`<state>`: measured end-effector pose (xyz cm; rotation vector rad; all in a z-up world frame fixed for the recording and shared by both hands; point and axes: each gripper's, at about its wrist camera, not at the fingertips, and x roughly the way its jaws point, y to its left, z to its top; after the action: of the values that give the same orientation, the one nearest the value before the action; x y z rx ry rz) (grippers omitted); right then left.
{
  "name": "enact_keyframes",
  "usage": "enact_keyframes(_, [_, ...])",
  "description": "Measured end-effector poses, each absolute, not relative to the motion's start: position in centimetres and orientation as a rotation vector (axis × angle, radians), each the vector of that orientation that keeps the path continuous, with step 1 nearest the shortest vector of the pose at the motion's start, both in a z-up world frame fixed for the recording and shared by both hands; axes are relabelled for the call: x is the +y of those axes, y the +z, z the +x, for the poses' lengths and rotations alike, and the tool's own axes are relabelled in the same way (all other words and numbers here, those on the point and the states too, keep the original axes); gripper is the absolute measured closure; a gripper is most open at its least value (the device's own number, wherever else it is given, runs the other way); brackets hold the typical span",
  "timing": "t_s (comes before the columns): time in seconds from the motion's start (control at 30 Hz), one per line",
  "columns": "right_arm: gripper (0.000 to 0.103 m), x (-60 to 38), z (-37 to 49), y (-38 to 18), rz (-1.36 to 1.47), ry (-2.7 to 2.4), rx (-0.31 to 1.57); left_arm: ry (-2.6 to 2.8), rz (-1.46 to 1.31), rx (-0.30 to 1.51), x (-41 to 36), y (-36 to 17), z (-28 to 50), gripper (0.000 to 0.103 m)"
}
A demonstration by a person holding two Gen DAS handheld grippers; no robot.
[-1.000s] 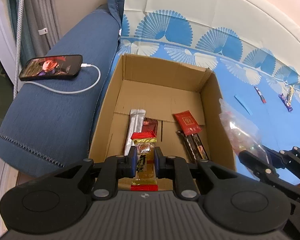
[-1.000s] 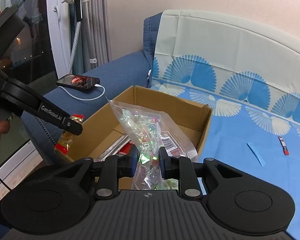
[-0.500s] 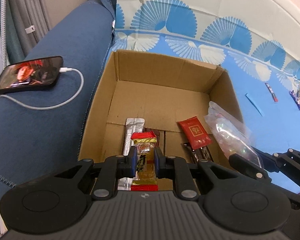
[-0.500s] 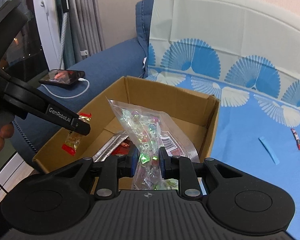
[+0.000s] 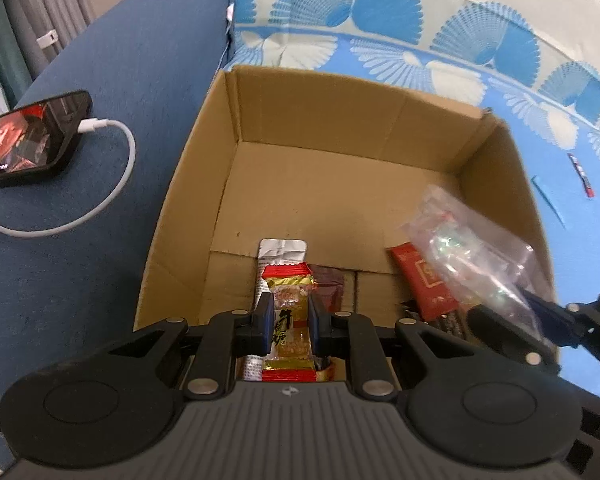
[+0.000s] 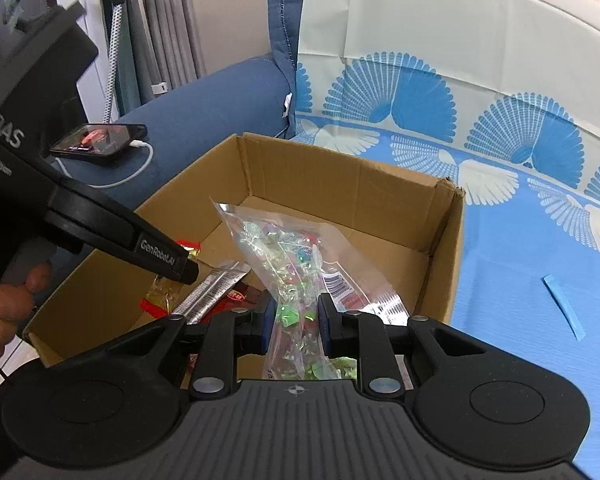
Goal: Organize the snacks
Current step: 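Carry both snacks over the box and open both tools to drop them, then withdraw both tools from the box toward the remaining snacks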
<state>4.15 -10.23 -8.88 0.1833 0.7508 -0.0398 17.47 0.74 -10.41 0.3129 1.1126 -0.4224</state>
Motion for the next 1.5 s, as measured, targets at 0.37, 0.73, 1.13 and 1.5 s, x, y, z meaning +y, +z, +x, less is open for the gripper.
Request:
enact_keyframes(0.37, [0.027,-9.0,1.8,-6.5,0.128,0.033,0.727,-0.397,0.333,0.967,3.8,-6.9,14.5,0.0])
enact_keyframes(0.73, [0.013,-6.4,-9.2,-2.3,0.188,-0.096,0.735,-0.348,0.241,1.002,8.8,-2.8,5.6,0.0])
enact_keyframes(1.13, [0.006,-4.3,-16.5,1.3,0.125,-0.108,0.604,-0.398,0.237,0.896,10.6,0.8,-3.0,0.0])
enact_keyframes(1.5, [0.005,-3.1,-19.9,3.3,0.103,-0.122,0.518,-0.423,0.23,0.813,11.8,3.1,-7.0,0.0])
